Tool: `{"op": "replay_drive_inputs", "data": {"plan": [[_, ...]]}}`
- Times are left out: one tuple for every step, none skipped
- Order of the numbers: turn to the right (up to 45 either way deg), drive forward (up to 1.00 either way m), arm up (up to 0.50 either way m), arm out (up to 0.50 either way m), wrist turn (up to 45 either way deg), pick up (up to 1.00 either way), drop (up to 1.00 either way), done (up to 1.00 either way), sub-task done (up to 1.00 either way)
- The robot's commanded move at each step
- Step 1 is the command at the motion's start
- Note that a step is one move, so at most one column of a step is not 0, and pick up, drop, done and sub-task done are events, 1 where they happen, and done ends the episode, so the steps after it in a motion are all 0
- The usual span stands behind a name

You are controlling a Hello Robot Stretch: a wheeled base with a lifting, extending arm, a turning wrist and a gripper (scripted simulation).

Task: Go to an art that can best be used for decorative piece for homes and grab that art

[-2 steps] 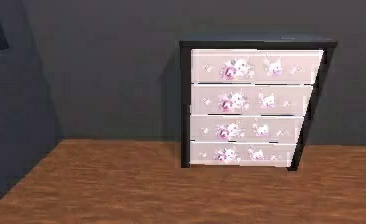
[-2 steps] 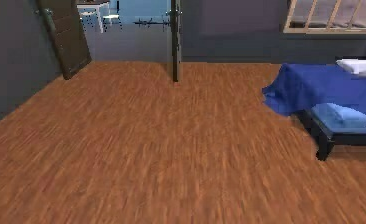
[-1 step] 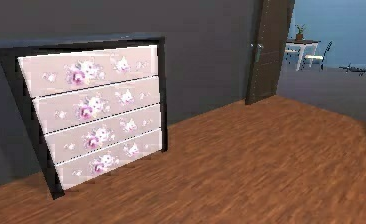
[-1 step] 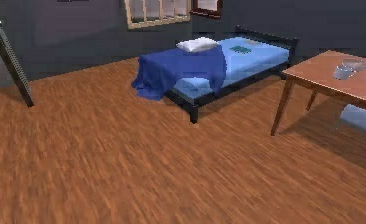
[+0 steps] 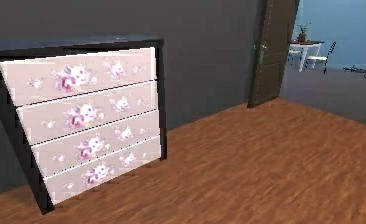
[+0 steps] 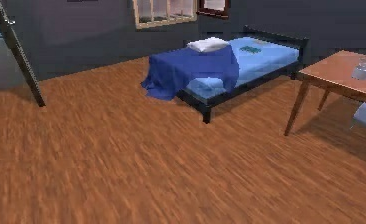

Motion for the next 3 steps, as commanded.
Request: {"op": "replay_drive_inputs", "data": {"plan": [[33.0, 0.0, 0.0, 0.0, 0.0, 0.0, 0.0, 0.0, 0.0], [0.0, 1.0, 0.0, 0.0, 0.0, 0.0, 0.0, 0.0, 0.0], [0.0, 1.0, 0.0, 0.0, 0.0, 0.0, 0.0, 0.0, 0.0]]}}
